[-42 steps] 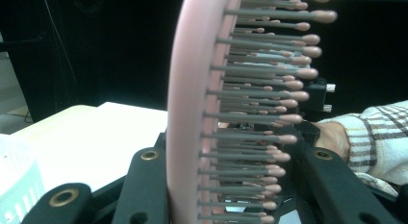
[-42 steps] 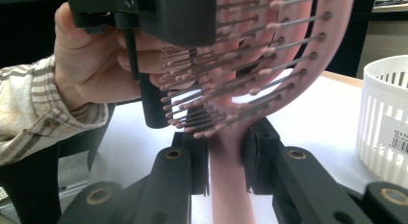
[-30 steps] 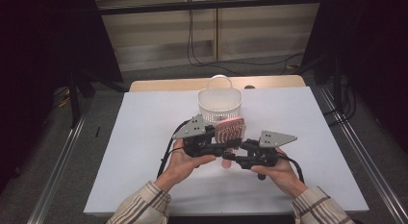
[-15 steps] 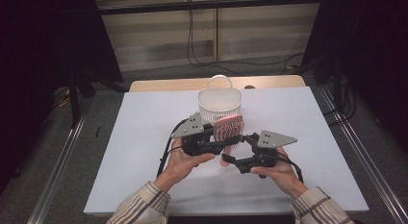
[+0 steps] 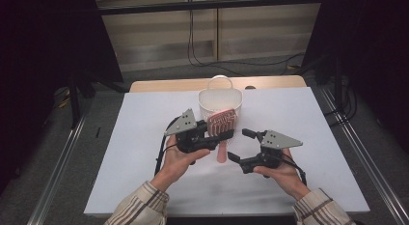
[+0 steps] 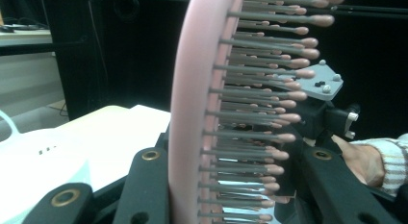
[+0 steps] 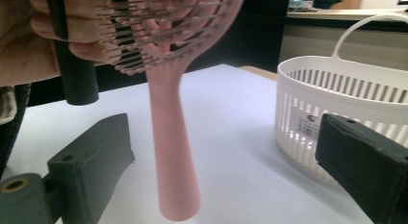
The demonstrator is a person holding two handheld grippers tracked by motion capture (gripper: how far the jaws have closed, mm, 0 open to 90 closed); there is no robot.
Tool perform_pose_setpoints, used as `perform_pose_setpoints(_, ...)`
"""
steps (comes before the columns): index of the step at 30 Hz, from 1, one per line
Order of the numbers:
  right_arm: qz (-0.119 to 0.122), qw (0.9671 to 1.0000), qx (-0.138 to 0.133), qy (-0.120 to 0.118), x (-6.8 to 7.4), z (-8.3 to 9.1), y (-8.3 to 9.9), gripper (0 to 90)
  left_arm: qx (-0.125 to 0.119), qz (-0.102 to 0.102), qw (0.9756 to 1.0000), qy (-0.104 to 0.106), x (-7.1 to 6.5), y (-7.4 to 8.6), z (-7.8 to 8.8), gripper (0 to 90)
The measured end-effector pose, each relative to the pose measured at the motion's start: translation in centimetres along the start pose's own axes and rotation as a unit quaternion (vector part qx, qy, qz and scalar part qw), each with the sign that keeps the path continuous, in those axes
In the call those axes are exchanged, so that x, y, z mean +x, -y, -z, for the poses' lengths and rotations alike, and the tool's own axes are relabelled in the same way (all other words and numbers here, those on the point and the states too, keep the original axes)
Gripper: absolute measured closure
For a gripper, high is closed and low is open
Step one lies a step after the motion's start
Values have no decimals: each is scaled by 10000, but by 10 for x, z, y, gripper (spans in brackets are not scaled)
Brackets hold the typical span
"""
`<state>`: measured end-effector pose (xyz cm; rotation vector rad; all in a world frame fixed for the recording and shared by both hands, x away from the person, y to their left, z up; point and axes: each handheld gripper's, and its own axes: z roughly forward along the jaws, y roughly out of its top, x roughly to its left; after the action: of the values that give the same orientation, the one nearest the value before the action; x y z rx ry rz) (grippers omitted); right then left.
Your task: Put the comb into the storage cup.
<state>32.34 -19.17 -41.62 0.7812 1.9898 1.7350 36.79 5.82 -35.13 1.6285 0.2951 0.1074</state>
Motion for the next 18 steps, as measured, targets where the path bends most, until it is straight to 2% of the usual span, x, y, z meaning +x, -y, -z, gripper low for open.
perform_pose_setpoints(3,51,9997,-47,223,-1,2,-1,12,-17,20,10000,-83,2,-1,2,613)
perform_pose_setpoints(5,60,9994,-72,346,-2,4,-1,14,-15,24,9999,-142,3,-1,4,613)
perform_pose_setpoints(14,81,9974,-131,701,-4,14,-1,10,-16,61,9994,-351,8,-3,12,614)
perform_pose_setpoints(18,170,9957,-160,895,-4,20,-1,10,-21,74,9991,-406,9,-3,13,615)
